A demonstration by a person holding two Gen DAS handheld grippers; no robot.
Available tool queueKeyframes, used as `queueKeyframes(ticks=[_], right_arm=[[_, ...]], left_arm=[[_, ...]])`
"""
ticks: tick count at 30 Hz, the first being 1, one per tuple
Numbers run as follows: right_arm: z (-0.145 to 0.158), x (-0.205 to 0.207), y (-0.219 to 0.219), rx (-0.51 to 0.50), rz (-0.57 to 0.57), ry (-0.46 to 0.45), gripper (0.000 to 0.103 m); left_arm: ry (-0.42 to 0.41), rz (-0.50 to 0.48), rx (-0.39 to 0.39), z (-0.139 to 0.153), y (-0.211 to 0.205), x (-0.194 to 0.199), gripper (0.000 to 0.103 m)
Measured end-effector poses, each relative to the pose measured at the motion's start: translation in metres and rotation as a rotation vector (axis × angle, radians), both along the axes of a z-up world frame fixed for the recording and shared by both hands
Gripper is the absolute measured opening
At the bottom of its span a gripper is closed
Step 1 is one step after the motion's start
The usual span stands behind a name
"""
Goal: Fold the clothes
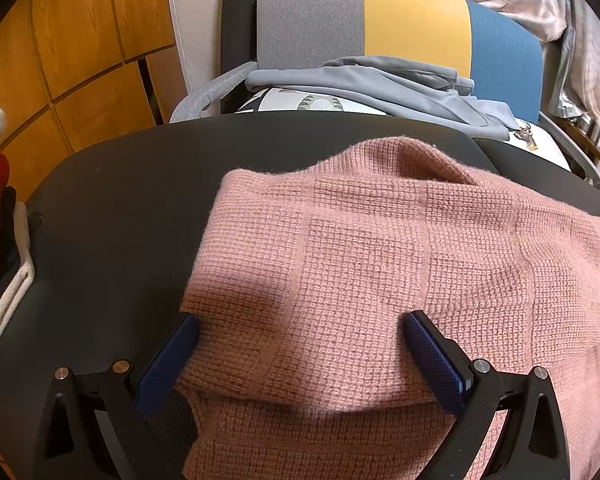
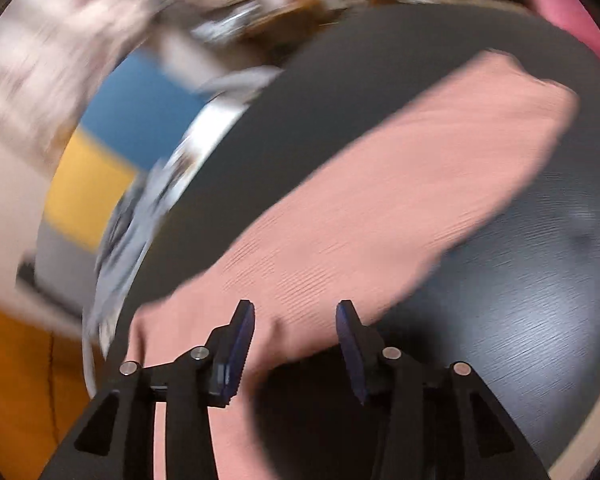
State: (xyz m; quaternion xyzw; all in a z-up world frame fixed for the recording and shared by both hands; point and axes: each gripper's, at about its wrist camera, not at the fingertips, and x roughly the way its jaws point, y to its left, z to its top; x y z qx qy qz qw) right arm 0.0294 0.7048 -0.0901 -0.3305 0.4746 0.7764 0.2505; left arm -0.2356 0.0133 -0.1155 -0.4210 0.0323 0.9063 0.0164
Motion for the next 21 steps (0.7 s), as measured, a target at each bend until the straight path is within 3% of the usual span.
queueKeyframes(ticks=[5,14,15,18,19,21], right_arm=[[-0.014,0.051,0.077,-0.053,-0.241,-0.043,0.046],[-0.028,0.066,0.131,-0.089,-0.393,0.102,0.046],[-0.028,0.065,0.133,-0.090,-0.404,0.109,0.044],[-0.029,0.061,0.128,-0.074,-0.407,0.059,0.013],[-0.031,0.061,0.130,-0.081,-0.398,0.056,0.007],[-0.033,0.067,0.130,-0.106,-0.403,0.082,0.007]], left_arm=[[0.000,0.000,-0.001,0.000,0.000,0.000,0.103],[0.002,0.000,-0.005,-0.001,0.000,0.000,0.103],[0.002,0.000,-0.006,-0.001,0.001,0.000,0.103],[0.003,0.000,-0.009,-0.002,0.001,0.000,0.103],[0.003,0.001,-0.010,-0.002,0.001,0.000,0.103],[0.004,0.001,-0.010,-0.002,0.001,0.000,0.103]])
